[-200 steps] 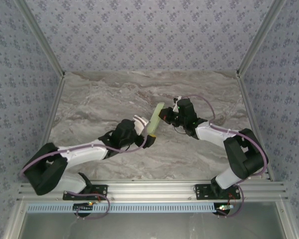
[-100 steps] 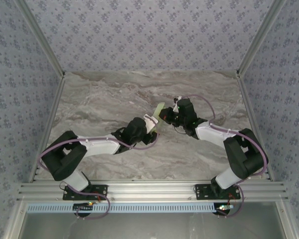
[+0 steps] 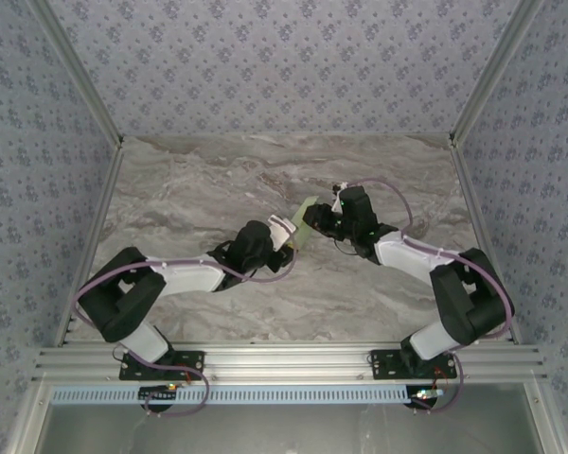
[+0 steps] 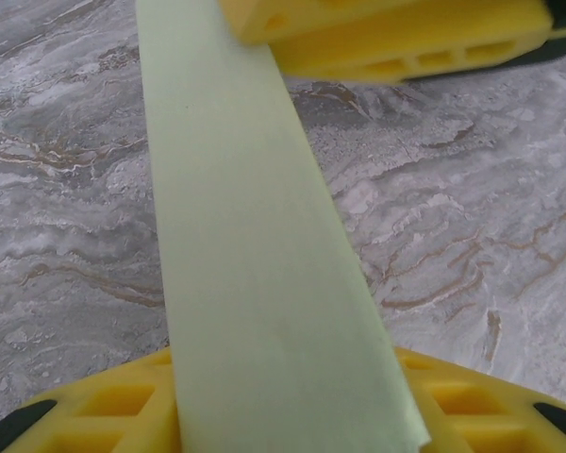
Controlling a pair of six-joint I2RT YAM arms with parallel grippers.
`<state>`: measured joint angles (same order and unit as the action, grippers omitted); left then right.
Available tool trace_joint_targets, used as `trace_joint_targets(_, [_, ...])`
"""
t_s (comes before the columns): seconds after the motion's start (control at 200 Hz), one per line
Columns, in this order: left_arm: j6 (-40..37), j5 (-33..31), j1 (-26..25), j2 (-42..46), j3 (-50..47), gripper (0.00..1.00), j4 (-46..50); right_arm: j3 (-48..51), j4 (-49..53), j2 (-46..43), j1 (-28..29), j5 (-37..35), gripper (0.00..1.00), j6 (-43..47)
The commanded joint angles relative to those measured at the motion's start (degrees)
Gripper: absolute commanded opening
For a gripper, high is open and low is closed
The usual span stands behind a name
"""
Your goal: Fold the paper box
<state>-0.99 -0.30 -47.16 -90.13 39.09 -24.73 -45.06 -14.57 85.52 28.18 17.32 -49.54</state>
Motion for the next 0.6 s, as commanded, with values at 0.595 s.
trace_joint_targets(0.595, [-28.3,41.6,20.3,10.5,9.0,0.37,25.3,-13.0,23.5,-8.7,-11.1,15.6,0.44,64.3])
